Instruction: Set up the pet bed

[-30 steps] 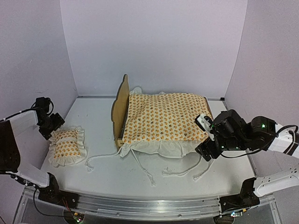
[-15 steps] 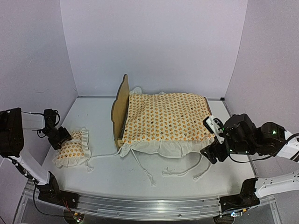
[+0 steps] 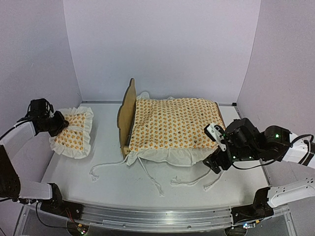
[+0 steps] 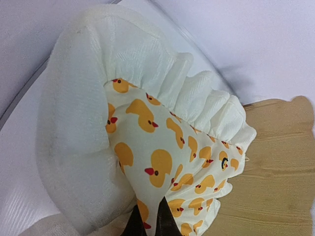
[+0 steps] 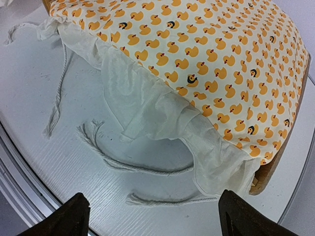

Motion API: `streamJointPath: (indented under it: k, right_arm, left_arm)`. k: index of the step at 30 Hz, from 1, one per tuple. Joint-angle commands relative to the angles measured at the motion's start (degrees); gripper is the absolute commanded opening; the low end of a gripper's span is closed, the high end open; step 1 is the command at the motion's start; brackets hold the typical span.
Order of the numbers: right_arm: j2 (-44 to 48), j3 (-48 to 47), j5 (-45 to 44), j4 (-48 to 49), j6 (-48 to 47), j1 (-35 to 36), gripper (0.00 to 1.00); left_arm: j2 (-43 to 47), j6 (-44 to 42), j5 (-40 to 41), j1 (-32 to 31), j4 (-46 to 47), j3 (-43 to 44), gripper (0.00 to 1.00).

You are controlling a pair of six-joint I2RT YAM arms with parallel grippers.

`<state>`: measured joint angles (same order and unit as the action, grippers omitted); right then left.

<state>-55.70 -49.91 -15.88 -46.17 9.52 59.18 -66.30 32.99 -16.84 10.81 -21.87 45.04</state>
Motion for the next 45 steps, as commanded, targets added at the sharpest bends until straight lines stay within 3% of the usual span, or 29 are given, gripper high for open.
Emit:
streamJointPath:
  k: [1,4,9,14,16,19,22,26,29,32,45]
  right_arm:
    - [-3.67,-5.01,3.37,4.13,0.50,-0.21,0.94]
    - [-7.33,-8.30,8.83,4.56,2.03,-1.90,0.95]
    - [-13.00,-15.61,25.38,8.68,4.81,-6.95,0.98]
    - [-19.03,-25.11,46.21,17.61,11.18,-11.26,0.98]
    - [-20.13,-27.59,49.13,18.46,11.22,-11.62,0.98]
    - [-18.07,-27.12,47.05,20.45,8.38,-11.62,0.98]
    - [-17.98,-27.06,44.30,21.40,5.51,-11.79,0.98]
    - [-19.86,-27.64,52.85,29.03,10.45,-12.46,0.98]
    - [-20.71,-25.00,56.12,37.31,18.20,-14.84,0.98]
    - [-22.66,-24.03,62.31,45.28,24.80,-16.75,0.98]
    - [-23.31,-25.94,71.37,54.49,10.41,-15.37,0.98]
  left_arm:
    - [5.27,2.67,-15.70,-0.59,10.58,9.17,0.00]
    - [7.52,6.03,-21.64,-6.22,22.12,15.32,0.00]
    - [2.91,4.98,-27.42,-24.94,34.89,27.11,0.00]
    - [-7.80,-2.61,-30.48,-45.41,37.29,37.39,0.00]
    - [-11.09,-4.54,-31.07,-48.52,38.13,40.44,0.00]
    - [-15.34,0.19,-30.14,-49.85,42.15,42.35,0.00]
    - [-21.99,17.96,-39.77,-50.33,66.17,40.23,0.00]
    - [-30.53,39.76,-50.06,-51.50,97.91,42.68,0.00]
    - [-32.31,45.96,-52.56,-52.06,106.64,43.39,0.00]
    - [-33.15,50.88,-53.85,-52.85,110.84,44.65,0.00]
    - [-38.26,57.35,-48.94,-54.75,112.74,47.03,0.00]
